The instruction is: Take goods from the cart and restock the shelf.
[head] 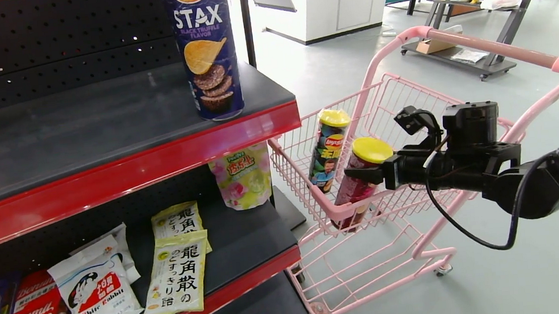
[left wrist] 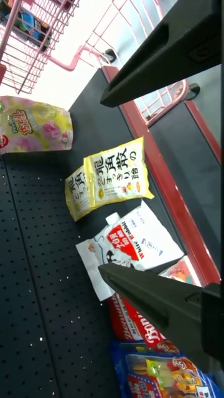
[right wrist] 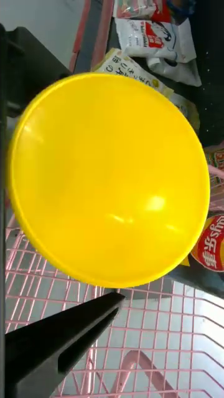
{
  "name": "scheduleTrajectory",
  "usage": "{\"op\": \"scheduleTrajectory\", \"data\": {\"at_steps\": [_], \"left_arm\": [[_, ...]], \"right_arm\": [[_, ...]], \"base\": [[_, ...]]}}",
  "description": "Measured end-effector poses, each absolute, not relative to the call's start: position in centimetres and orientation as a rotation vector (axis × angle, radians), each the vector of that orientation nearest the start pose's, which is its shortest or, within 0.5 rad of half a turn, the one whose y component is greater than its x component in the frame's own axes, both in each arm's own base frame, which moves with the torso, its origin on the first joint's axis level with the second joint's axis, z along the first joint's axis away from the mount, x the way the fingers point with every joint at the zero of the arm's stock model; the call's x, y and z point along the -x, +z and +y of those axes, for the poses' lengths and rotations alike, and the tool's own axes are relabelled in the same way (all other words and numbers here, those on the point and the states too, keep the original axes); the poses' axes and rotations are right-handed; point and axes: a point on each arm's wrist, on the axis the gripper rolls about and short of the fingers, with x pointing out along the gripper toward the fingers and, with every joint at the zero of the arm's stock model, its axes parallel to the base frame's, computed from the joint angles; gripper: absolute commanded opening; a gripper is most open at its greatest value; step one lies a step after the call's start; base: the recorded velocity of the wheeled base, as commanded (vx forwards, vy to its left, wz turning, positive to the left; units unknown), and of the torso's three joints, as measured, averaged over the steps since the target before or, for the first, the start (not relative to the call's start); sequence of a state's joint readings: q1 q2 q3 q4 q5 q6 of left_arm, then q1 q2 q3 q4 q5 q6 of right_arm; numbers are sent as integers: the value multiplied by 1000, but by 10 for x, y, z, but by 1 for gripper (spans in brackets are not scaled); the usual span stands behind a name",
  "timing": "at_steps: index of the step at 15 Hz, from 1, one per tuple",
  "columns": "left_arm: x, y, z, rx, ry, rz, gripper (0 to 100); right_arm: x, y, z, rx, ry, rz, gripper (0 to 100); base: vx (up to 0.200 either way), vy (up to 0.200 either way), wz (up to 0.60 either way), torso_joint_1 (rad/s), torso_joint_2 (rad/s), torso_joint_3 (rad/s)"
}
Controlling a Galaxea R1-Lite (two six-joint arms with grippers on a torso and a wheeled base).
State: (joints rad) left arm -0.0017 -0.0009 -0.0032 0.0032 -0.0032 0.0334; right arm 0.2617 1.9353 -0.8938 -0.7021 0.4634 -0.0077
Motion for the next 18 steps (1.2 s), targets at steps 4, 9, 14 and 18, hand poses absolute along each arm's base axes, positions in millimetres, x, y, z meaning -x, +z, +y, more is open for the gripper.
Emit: {"op": "scheduleTrajectory", "data": {"at_steps": [4, 9, 14, 18], "left_arm": [[23, 76, 0, -33, -5, -1, 100], [23, 76, 0, -34, -5, -1, 100], [23, 76, 0, -33, -4, 0, 100], [23, 76, 0, -31, -5, 0, 100]], "right_arm": [[-355, 128, 108, -28, 725, 342, 100], [-363, 120, 111, -25, 718, 302, 0], [-349, 127, 110, -16, 688, 304, 0], [-323, 174, 102, -2, 661, 176, 0]], "base": [[0, 0, 0, 0, 0, 0], [0, 0, 0, 0, 0, 0], [0, 0, 0, 0, 0, 0], [0, 0, 0, 0, 0, 0]]}}
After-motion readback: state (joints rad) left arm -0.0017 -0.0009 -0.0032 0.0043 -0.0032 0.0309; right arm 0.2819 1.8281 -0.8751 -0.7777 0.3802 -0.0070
